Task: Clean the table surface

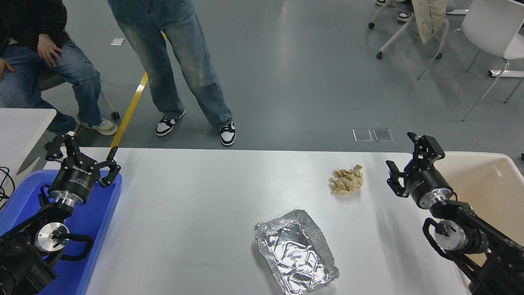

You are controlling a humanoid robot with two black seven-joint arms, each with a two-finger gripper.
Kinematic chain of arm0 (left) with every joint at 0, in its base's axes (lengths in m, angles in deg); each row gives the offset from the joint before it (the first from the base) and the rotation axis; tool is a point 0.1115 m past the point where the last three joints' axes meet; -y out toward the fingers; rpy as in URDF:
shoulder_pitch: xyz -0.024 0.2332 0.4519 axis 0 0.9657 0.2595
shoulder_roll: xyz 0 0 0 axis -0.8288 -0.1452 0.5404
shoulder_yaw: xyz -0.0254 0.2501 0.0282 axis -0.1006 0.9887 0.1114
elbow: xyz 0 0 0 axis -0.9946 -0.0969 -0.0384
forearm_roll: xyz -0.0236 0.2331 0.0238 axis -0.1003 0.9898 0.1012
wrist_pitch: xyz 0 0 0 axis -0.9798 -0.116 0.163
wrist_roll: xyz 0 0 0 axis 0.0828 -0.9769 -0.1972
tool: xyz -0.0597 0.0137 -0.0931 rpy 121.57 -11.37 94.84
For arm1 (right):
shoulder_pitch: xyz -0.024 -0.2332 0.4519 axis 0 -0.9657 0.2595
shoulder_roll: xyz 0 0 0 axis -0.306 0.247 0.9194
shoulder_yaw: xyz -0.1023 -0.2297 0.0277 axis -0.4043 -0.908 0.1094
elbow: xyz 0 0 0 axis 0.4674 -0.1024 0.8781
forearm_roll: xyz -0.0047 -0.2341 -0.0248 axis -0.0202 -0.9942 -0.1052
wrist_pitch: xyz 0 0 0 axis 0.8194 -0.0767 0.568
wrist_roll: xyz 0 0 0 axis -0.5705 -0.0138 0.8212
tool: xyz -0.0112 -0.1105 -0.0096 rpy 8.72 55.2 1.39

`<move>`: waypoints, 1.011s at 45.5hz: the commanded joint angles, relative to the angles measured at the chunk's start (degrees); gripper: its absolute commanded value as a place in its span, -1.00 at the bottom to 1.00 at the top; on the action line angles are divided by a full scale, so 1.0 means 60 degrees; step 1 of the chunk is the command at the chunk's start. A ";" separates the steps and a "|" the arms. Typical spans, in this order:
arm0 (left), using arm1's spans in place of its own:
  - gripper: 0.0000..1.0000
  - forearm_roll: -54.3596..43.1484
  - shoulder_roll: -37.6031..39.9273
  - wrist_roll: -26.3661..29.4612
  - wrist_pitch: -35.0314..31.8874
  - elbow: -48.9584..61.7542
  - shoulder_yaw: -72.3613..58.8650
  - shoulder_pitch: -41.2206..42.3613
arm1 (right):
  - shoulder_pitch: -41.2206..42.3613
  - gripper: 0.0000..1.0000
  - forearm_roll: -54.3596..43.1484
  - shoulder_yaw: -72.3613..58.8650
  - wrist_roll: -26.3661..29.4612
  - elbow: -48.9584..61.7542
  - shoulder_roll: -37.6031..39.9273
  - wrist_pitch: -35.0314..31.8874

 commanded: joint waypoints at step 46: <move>1.00 0.0000 0.0002 0.0000 0.0000 0.0000 0.0000 0.0005 | 0.4615 1.00 -0.5934 -0.6557 0.2235 -0.3896 0.2465 -0.1577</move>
